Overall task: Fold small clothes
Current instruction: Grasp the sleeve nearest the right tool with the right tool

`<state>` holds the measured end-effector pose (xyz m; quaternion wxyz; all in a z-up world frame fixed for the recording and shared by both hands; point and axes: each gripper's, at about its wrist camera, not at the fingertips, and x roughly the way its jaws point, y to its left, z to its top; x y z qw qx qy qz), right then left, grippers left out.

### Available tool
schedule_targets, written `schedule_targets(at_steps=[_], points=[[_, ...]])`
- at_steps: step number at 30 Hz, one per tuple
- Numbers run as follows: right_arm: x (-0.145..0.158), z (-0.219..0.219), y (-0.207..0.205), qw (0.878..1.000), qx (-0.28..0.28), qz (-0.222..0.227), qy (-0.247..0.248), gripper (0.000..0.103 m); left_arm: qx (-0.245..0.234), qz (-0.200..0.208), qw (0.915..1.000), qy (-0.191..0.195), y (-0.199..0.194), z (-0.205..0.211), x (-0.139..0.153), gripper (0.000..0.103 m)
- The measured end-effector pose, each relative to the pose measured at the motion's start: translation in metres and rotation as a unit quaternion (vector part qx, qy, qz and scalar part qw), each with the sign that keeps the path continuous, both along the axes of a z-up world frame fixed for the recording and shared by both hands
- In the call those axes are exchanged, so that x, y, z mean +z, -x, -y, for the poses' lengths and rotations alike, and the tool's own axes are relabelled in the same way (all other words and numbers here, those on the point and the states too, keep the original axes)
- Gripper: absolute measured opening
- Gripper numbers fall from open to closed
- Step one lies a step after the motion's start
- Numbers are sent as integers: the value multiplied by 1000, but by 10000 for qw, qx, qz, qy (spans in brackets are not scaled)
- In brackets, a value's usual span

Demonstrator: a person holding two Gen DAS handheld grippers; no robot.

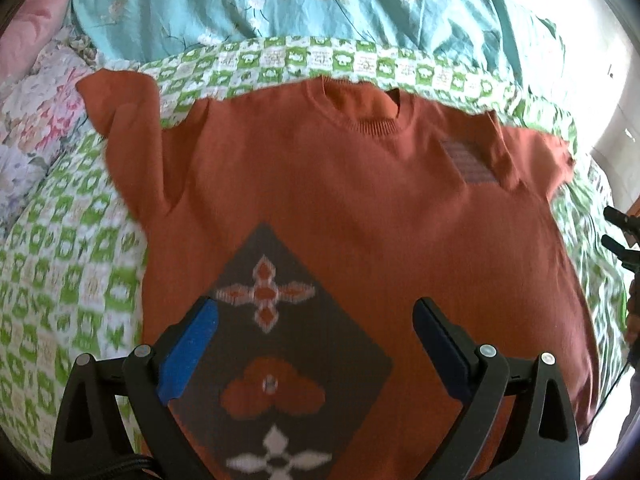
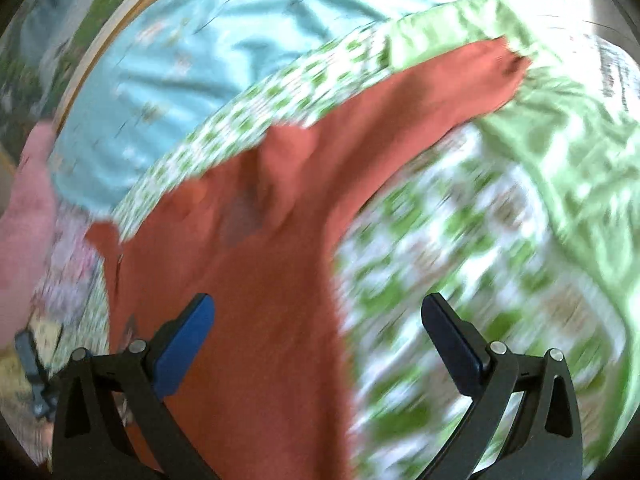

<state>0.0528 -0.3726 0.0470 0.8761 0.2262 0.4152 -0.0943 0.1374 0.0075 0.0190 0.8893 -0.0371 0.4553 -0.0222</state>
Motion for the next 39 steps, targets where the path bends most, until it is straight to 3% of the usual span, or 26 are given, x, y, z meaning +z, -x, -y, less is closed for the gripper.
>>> schedule_targets(at_steps=[3,12,22,24,26,27,32,35,39], points=[[7,44,-13,9991,-377,200,87,99,38,40,10000,-12,-20,0,3,98],[3,174,-60,9882,-1488,320,167,76,87,-147,9996,-226,-70,8,-9,98],[-26,287,-118,9701,-2396,304,249,57,65,-445,9985,-303,-101,15,-39,98],[-32,299,-126,9700,-2400,316,227,50,51,-482,9983,-308,-105,17,-43,98],[-37,308,-131,9694,-2426,309,207,17,26,-468,9985,-278,-109,21,-45,98],[-37,309,-132,9695,-2427,294,185,11,10,-489,9985,-263,-111,22,-47,98],[-17,282,-129,9766,-2064,538,285,7,-105,-486,9987,-133,-111,28,-49,98],[4,238,-127,9858,-1498,727,206,7,-153,-465,9988,-20,-107,26,-45,98],[21,144,-131,9943,-350,942,-348,7,-203,-449,9986,208,-97,17,-40,98]])
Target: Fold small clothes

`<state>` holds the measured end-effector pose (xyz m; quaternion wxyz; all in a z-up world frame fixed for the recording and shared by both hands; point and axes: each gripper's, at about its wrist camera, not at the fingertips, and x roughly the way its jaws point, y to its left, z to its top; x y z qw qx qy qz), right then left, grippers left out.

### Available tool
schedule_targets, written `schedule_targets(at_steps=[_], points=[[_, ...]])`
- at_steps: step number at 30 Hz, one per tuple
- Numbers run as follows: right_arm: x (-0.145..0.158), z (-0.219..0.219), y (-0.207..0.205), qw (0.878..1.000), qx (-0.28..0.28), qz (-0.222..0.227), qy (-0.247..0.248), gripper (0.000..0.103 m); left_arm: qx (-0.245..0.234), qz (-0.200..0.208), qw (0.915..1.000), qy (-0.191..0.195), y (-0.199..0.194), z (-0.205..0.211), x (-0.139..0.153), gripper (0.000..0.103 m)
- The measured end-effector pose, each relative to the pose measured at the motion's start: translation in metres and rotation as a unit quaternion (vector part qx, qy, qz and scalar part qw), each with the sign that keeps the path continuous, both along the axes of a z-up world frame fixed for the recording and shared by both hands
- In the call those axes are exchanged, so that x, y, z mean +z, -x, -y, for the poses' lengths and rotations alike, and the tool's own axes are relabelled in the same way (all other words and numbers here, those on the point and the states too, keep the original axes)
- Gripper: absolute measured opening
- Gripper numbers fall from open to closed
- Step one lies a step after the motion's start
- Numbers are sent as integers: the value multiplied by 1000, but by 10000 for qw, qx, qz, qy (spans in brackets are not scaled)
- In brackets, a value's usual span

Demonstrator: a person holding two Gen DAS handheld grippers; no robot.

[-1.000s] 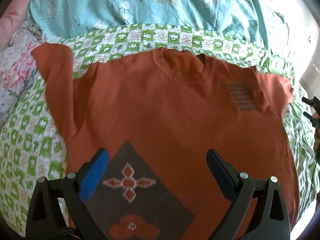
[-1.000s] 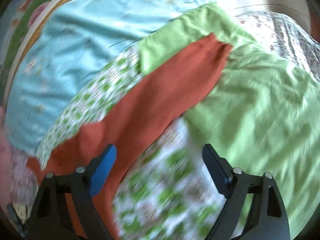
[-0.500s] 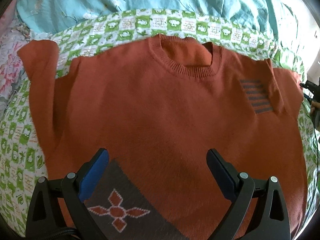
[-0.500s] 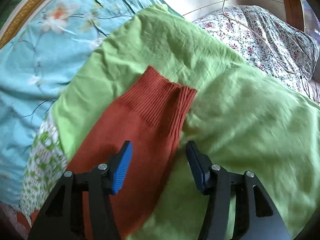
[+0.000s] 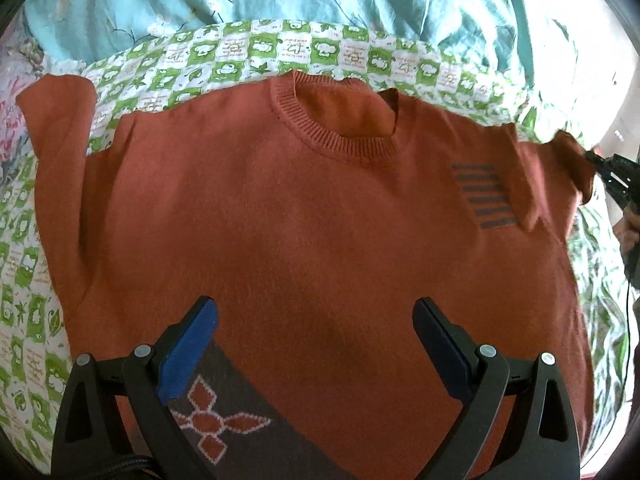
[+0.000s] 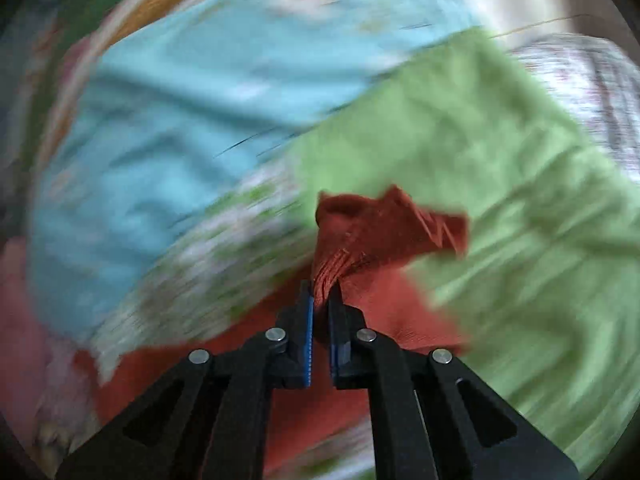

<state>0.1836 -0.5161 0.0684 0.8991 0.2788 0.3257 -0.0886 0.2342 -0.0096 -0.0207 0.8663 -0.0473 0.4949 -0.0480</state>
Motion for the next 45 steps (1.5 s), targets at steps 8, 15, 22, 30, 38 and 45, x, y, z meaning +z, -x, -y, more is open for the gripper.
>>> schedule_targets(at_steps=[8,15,22,30,38,45], points=[[-37,-212,-23,9677,2134,9,-1342,7,-47,87,9979,644,31,-32,12,98],[-79,-348,-52,9262,3171,-253,-2026,7,97,101,9932,1158,53,-71,14,98],[-121,-395,-64,9090,3493,-1149,-1963,20,156,-91,9889,1474,45,-87,-2,98],[-92,-337,-21,9390,2852,-758,-1764,36,246,-405,9813,1863,-15,-76,-30,98],[-74,-291,27,9636,2159,-514,-1489,36,341,30,9790,2011,-40,-84,-19,4],[-66,-255,38,9811,1607,-431,-990,36,525,529,9891,1273,-18,-112,-4,5]])
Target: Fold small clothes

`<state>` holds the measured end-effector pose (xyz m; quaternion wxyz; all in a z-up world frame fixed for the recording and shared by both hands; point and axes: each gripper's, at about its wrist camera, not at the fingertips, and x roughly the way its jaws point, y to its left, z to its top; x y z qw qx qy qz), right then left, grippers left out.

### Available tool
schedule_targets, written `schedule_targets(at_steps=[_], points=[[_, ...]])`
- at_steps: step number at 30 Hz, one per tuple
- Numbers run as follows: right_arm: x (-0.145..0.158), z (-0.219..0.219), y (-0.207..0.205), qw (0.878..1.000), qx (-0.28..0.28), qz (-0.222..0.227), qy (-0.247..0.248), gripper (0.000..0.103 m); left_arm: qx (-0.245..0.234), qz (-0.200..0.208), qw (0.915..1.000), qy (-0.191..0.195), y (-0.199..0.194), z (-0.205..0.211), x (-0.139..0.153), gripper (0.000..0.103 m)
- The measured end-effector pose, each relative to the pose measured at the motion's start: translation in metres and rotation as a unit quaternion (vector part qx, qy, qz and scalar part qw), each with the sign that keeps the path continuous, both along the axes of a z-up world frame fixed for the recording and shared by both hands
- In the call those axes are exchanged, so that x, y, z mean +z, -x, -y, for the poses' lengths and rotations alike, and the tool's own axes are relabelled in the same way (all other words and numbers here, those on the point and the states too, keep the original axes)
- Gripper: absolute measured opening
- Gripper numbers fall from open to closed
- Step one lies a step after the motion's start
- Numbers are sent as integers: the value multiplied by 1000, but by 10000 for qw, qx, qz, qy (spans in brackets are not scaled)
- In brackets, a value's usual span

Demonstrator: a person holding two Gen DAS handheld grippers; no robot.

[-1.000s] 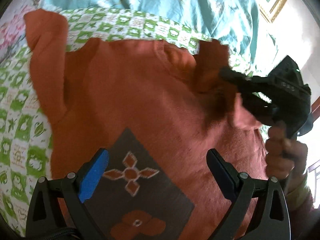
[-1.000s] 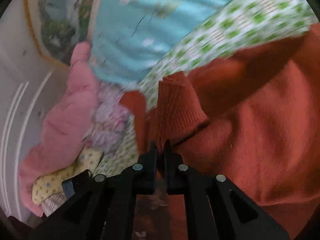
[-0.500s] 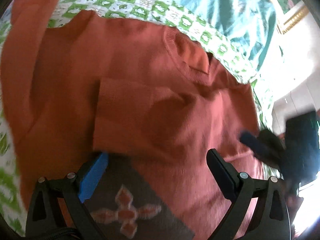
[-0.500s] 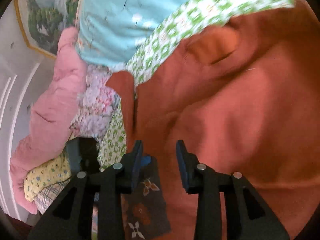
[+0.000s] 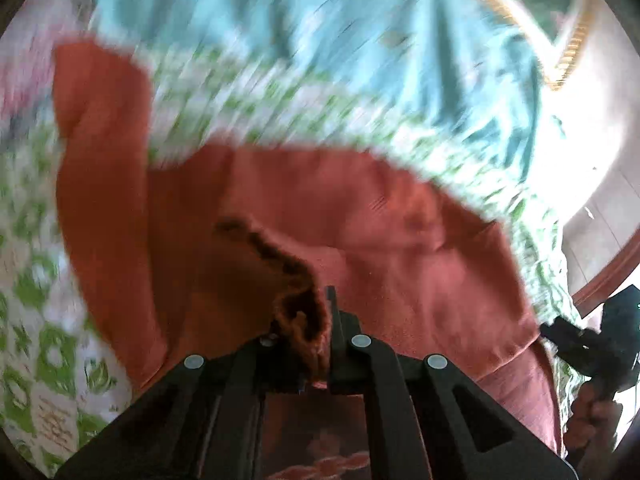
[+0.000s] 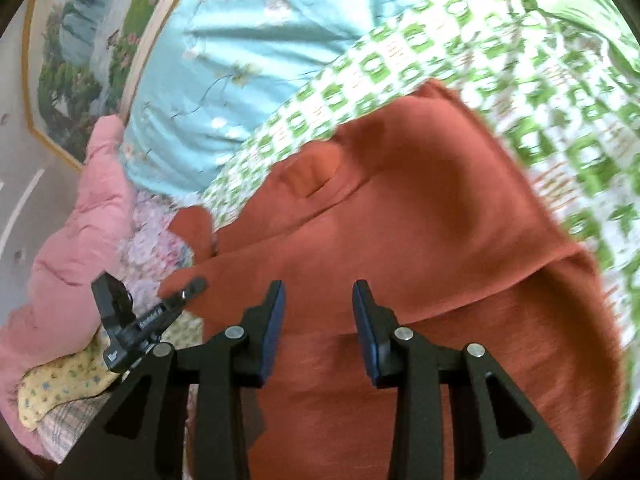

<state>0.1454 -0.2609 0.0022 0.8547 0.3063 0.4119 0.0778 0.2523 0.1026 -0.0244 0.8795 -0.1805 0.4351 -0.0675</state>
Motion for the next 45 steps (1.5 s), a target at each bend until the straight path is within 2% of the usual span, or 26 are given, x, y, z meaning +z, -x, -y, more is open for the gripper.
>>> schedule_targets(at_steps=[2,4,9,11,14,15,16,18,20,24,25,27,28,29,30,31,33,35,36,37,39,40,42,45], points=[[-1,7,-4,9998,-88,-78,156,36,-56,-104,9999,8,2,0,-10,5],[3,14,-14,9984,-155,-79,546,36,-86,-71,9999,-128,3,5,-12,5],[1,40,-68,9836,-394,-365,1724,36,-67,-94,9999,-18,5,-1,-15,6],[-9,52,-89,9790,-441,-586,1904,36,-126,-114,9998,-94,7,3,-17,6],[-33,64,-113,9772,-330,-997,1845,34,-229,-41,9996,-188,8,4,-13,5],[-38,65,-115,9773,-247,-1033,1831,27,-291,24,9994,-206,6,7,-10,5],[-36,66,-115,9761,-249,-996,1916,11,-349,131,9991,-216,6,10,-5,5],[-24,76,-109,9806,-360,-793,1757,6,-432,591,9970,-239,10,17,14,5],[-14,81,-99,9820,-551,-602,1703,2,-467,746,9958,-249,10,22,23,5],[-14,86,-96,9835,-560,-574,1624,2,-320,317,9977,-511,5,17,3,5],[-14,86,-95,9850,-576,-596,1511,2,-256,179,9984,-464,4,12,-3,5],[-9,79,-92,9872,-510,-515,1418,8,-223,49,9994,-263,7,3,-13,8],[-7,73,-92,9857,-461,-504,1542,30,-224,-1,9996,-198,7,1,-15,9],[-6,65,-93,9818,-464,-525,1765,62,-218,-43,9996,-187,7,0,-18,11],[-5,60,-93,9771,-512,-526,1999,73,-232,-73,9995,-184,6,0,-19,11],[-7,55,-93,9726,-519,-481,2215,75,-242,-101,9995,-185,6,0,-21,11],[-16,55,-97,9692,-451,-610,2342,71,-272,-128,9995,-140,3,2,-22,11],[-30,61,-101,9738,-372,-798,2096,45,-299,-175,9994,-69,-4,4,-23,11],[-36,63,-104,9738,-384,-886,2060,38,-290,-184,9994,-106,-6,6,-23,5],[-36,64,-103,9740,-409,-842,2061,14,-270,-145,9993,-196,-7,9,-19,5],[-22,75,-96,9811,-620,-597,1732,13,-279,275,9987,-317,1,13,1,5],[-15,80,-91,9805,-762,-476,1750,11,-307,411,9980,-365,4,14,7,5],[-13,90,-85,9774,-958,-474,1822,11,-374,271,9971,-610,0,19,-1,6],[-30,93,-88,9781,-876,-748,1736,12,-362,-167,9964,-744,-7,17,-25,7]])
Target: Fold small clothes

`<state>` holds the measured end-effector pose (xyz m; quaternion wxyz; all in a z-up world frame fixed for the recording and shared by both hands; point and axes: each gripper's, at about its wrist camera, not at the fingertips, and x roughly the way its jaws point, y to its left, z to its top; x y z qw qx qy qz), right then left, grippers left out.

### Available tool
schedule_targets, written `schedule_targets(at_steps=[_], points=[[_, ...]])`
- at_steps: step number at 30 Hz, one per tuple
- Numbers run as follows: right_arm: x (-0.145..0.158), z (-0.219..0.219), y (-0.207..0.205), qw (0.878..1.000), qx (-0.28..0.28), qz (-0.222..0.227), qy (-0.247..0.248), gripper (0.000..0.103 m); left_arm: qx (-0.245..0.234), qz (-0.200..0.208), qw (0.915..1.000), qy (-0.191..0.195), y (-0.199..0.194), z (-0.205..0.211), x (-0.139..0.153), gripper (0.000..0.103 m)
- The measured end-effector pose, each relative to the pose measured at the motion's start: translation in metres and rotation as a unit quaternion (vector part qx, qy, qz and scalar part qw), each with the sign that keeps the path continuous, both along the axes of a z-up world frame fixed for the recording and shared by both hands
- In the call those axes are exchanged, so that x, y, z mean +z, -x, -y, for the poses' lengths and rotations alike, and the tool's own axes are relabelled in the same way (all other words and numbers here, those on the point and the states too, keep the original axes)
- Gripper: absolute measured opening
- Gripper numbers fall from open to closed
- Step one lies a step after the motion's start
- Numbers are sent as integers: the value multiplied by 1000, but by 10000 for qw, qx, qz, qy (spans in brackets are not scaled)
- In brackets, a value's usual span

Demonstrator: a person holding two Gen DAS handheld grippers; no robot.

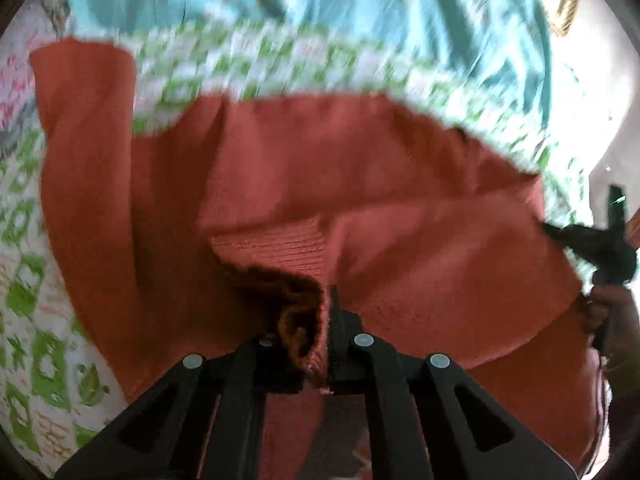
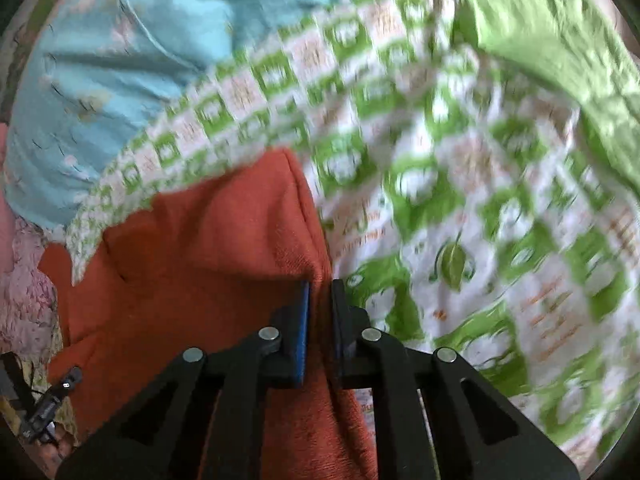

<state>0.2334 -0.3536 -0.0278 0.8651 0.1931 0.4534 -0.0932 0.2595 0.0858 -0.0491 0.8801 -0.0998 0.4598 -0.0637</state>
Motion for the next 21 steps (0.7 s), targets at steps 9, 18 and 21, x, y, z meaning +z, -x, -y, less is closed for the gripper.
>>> schedule_targets(at_steps=[9,18,21], points=[[35,-32,43,9984,204,466,-261,35,228,173,9995,-92,37,-24,29,20],[13,-112,74,9885,1088,194,-1036,35,939,221,9953,51,39,-84,51,53],[8,-138,82,9837,1398,102,-1123,35,1314,196,9907,307,31,-114,49,54]])
